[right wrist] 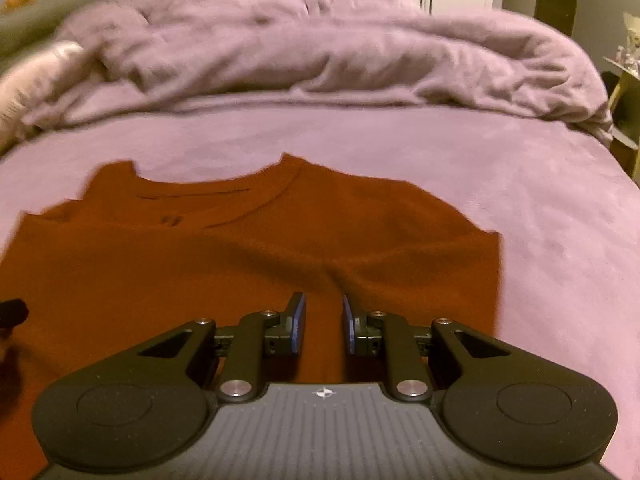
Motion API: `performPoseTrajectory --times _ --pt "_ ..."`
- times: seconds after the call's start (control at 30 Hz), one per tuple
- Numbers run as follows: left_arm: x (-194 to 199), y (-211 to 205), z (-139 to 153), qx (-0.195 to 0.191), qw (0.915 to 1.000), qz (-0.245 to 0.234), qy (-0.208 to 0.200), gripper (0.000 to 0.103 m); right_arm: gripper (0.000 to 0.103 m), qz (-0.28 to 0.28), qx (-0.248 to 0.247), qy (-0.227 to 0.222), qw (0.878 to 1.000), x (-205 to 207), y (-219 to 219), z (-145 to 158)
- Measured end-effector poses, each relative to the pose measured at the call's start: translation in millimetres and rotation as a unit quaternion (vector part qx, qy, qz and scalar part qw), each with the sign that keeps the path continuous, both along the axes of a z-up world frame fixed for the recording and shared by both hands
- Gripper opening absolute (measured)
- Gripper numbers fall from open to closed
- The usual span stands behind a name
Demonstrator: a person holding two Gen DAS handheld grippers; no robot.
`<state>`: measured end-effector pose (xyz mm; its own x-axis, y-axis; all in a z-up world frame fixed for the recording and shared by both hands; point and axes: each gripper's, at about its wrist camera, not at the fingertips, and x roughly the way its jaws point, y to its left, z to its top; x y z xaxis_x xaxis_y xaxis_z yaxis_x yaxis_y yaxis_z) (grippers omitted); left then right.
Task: Fold small clothes
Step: 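Grasp the ribbed hem of the cardigan with both tools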
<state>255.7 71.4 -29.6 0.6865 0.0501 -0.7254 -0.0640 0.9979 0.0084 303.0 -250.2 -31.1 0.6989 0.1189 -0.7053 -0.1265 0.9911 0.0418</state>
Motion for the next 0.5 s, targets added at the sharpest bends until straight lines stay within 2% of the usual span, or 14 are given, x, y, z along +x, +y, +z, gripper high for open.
performPoseTrajectory --times 0.07,0.13,0.23,0.33,0.5 --pt "-10.7 1.4 -10.8 0.024 0.9995 -0.007 0.02 0.103 0.018 -0.001 -0.015 -0.001 1.0 -32.3 -16.3 -3.8" --pt "-19.6 7.7 -15.2 -0.001 0.9996 0.006 0.029 0.103 0.018 0.002 -0.003 -0.016 1.0 -52.5 -33.6 -9.3" --pt "-35.6 11.9 -3.4 -0.018 0.9992 0.021 0.029 0.103 0.017 -0.02 0.028 0.001 0.999 -68.1 -53.1 -3.0" --pt "-66.5 17.5 8.1 -0.015 0.9996 0.013 0.022 0.103 0.027 -0.041 0.053 0.012 0.998 -95.9 -65.3 15.9" --pt "-135.2 32.8 9.7 -0.002 0.9989 -0.003 0.047 0.103 0.032 -0.029 0.034 0.036 0.998 -176.7 -79.9 13.0"
